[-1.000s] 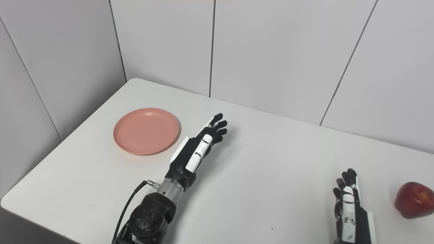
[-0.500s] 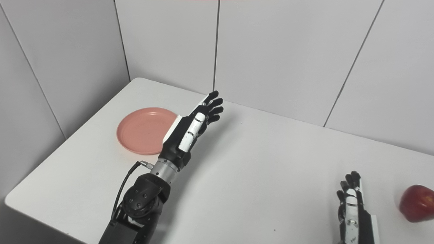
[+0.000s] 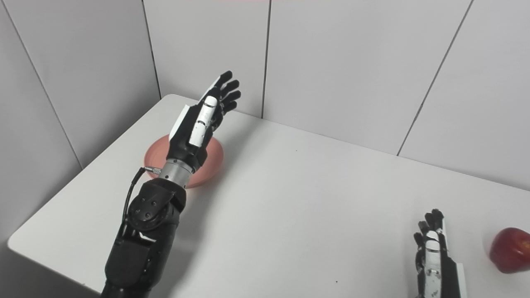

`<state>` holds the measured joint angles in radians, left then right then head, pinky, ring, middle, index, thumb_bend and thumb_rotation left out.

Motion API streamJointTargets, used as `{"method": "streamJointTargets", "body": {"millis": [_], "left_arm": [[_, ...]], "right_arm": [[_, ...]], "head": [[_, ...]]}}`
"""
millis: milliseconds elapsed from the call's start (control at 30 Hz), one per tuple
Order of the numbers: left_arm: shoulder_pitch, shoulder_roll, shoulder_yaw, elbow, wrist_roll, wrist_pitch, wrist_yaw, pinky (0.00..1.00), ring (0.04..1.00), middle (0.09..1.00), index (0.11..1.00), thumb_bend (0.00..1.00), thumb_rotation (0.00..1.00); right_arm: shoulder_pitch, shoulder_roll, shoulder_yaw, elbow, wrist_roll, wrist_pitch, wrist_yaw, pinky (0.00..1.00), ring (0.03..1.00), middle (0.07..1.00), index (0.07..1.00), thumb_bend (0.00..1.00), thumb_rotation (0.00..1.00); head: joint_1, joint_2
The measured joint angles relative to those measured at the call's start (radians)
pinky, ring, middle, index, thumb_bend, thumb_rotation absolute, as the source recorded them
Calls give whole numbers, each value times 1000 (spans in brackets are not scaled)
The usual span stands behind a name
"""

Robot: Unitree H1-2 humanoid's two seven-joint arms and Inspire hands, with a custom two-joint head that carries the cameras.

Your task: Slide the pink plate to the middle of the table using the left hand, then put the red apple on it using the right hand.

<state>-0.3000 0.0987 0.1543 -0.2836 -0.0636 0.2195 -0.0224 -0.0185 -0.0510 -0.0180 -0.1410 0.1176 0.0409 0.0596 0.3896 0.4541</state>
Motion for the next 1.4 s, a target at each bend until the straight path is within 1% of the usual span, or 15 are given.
{"method": "streamJointTargets", "body": {"millis": [133,267,367,433,567,633,733,800,867,967,1100,1200,1300,1400], "left_arm": [[-12,20,37,17,-29,0,12,922,917,928,908,463,1000],[-17,39,60,49,-40,0,18,928,923,933,911,469,998],[-20,51,80,60,-42,-1,20,911,912,924,903,457,990],[-35,60,95,79,-43,-3,35,895,895,909,894,448,979],[-53,77,116,110,-38,-4,53,885,894,900,875,447,993],[-60,95,126,132,-38,-4,57,884,895,899,875,445,998],[-65,111,146,146,-40,-4,65,859,872,872,849,394,992],[-72,121,159,161,-40,-4,79,856,869,869,846,389,990],[-74,127,176,168,-42,-5,88,845,864,866,843,396,962],[-77,134,202,183,-49,-6,102,851,874,877,856,402,982],[-77,153,214,191,-51,-6,108,860,875,879,861,385,992],[-84,170,229,224,-56,-7,117,869,876,877,861,385,972],[-91,181,250,269,-72,-13,121,864,880,879,856,360,980],[-97,192,268,311,-95,-14,121,862,877,877,853,356,971]], "right_arm": [[0,-2,-1,0,3,2,0,1000,1000,998,1000,22,1000],[0,-2,-3,0,11,2,0,1000,1000,995,1000,14,1000],[0,-3,-3,0,9,2,0,1000,1000,996,1000,14,1000],[0,-8,-3,0,9,2,0,1000,1000,997,1000,11,1000],[0,-9,-3,0,9,2,0,1000,1000,996,1000,9,1000],[0,-9,-2,-1,9,2,-1,1000,1000,997,1000,2,1000],[0,-10,-3,-4,10,5,-1,1000,1000,997,1000,1,1000],[0,-10,-3,-6,10,8,-1,1000,1000,997,1000,1,1000],[0,-10,-3,-6,10,17,-1,1000,1000,1000,1000,0,1000],[0,-11,-3,-11,10,31,0,1000,1000,1000,1000,0,1000],[0,-14,-3,-14,7,31,-1,1000,1000,1000,1000,0,1000],[0,-14,-2,-16,6,31,-1,1000,1000,1000,1000,0,1000],[0,-15,-2,-16,7,31,0,1000,1000,1000,1000,0,1000],[0,-15,-2,-17,9,31,0,1000,1000,1000,1000,0,1000]], "head": [[6,0],[23,-3],[26,-3],[25,-2],[29,-2],[34,-2],[35,0],[37,0],[40,0],[48,2],[51,2],[52,3],[55,3],[55,2]]}}
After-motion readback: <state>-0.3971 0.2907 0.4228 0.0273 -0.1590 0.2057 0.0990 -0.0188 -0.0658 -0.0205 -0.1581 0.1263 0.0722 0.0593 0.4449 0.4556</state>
